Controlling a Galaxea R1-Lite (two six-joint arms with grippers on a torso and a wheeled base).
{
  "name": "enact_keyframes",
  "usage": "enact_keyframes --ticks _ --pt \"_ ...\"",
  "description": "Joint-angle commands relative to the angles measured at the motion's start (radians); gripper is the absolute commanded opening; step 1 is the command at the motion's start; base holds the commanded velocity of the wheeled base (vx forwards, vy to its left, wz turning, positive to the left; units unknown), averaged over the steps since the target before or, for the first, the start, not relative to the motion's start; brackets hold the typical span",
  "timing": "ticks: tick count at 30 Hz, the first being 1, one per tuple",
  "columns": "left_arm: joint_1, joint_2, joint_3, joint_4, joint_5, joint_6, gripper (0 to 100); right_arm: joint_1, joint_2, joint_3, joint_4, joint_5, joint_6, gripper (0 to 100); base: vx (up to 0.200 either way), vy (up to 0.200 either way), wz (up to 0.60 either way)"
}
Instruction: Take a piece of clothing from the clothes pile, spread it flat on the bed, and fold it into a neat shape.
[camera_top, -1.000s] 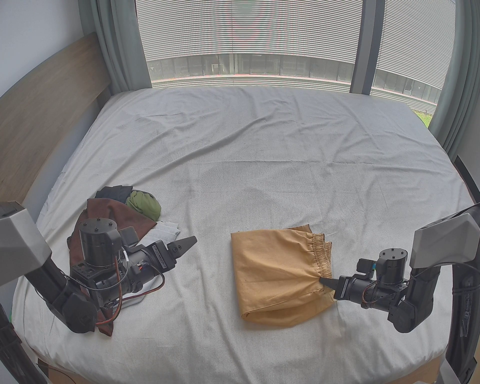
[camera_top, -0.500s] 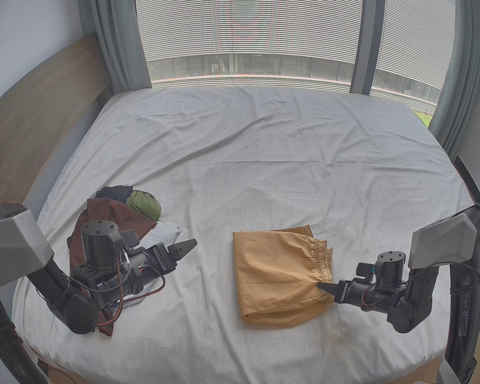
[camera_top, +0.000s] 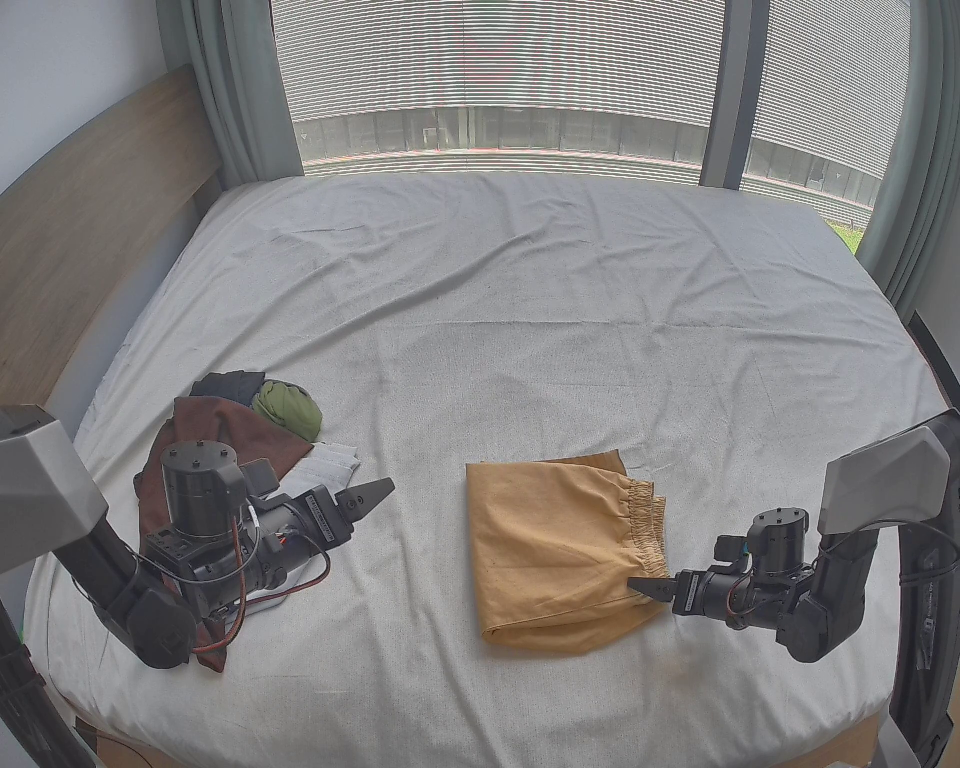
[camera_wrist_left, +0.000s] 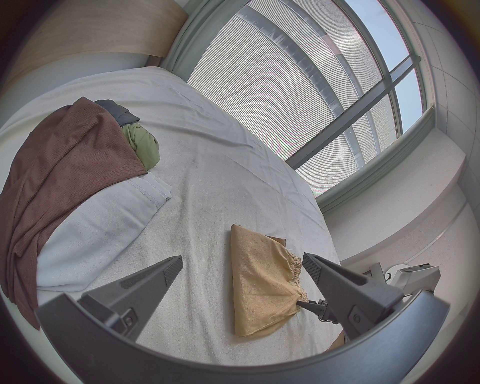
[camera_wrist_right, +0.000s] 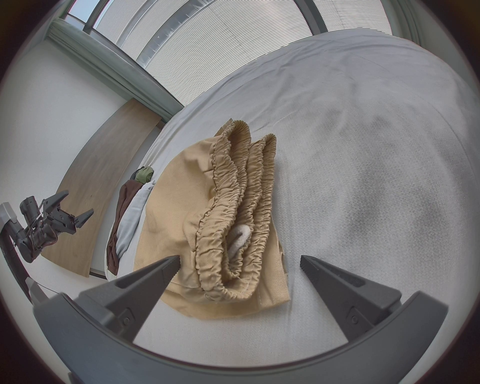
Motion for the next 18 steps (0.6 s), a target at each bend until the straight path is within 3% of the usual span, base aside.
enact_keyframes --ticks 1,9,18 --pt "0.000 0.001 0.001 0.000 0.000 0.000 100 0.007 0.028 -0.019 0.001 0.001 0.011 100 0.000 0.000 0.00" --pt "0.006 -0.001 0.024 -0.045 -0.002 0.000 100 0.074 0.049 -0.092 0.006 -0.002 0.175 100 0.000 0.000 0.00" --pt "0.012 -0.002 0.028 -0.059 -0.002 0.000 100 0.111 0.054 -0.151 0.041 -0.002 0.241 100 0.000 0.000 0.00"
